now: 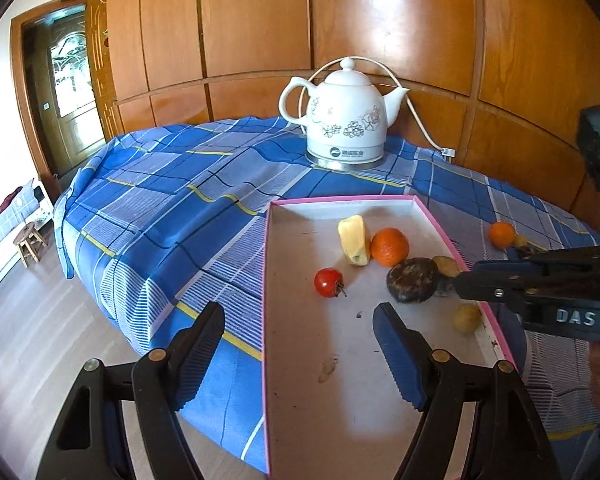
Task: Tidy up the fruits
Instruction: 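Carry the dark tuber slice with the right gripper into the tray and release, then withdraw the right gripper from the tray while the left gripper reaches toward the orange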
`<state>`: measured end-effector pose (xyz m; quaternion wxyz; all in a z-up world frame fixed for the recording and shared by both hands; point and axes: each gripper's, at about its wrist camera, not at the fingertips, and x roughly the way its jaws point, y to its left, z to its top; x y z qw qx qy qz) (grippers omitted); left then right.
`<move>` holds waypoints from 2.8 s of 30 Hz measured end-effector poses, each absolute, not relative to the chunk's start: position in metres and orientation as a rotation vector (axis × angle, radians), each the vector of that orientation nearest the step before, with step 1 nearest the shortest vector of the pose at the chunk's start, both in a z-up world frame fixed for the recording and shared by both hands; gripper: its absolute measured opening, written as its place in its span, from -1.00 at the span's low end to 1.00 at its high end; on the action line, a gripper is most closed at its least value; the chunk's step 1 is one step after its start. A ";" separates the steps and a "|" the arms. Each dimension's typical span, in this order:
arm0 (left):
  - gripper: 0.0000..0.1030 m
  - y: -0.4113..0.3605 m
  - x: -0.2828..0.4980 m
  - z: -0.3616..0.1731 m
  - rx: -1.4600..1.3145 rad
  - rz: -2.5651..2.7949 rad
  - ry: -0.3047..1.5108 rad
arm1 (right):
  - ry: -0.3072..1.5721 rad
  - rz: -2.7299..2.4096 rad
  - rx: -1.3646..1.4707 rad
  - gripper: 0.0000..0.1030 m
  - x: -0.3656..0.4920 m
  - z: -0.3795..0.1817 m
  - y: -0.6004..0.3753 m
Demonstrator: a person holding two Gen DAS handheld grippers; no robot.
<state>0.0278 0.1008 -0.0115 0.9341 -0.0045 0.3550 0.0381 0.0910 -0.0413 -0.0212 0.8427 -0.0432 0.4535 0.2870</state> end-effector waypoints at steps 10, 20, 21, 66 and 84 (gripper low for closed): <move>0.50 0.081 0.021 0.002 0.038 0.039 0.689 | 0.902 0.558 -0.136 -0.42 0.063 -0.008 -0.073; 0.50 0.053 0.017 0.010 0.098 -0.033 0.670 | 0.870 0.486 -0.171 -0.39 0.050 0.004 -0.114; 0.50 0.049 0.017 0.010 0.106 -0.044 0.670 | 0.869 0.478 -0.173 -0.38 0.049 0.004 -0.119; 0.48 -0.060 0.048 0.001 0.200 -0.324 0.779 | 0.999 0.015 -0.023 -0.37 0.078 -0.023 -0.317; 0.08 -0.093 0.155 -0.020 -0.097 -0.445 1.008 | 1.002 0.025 -0.015 -0.36 0.082 -0.020 -0.315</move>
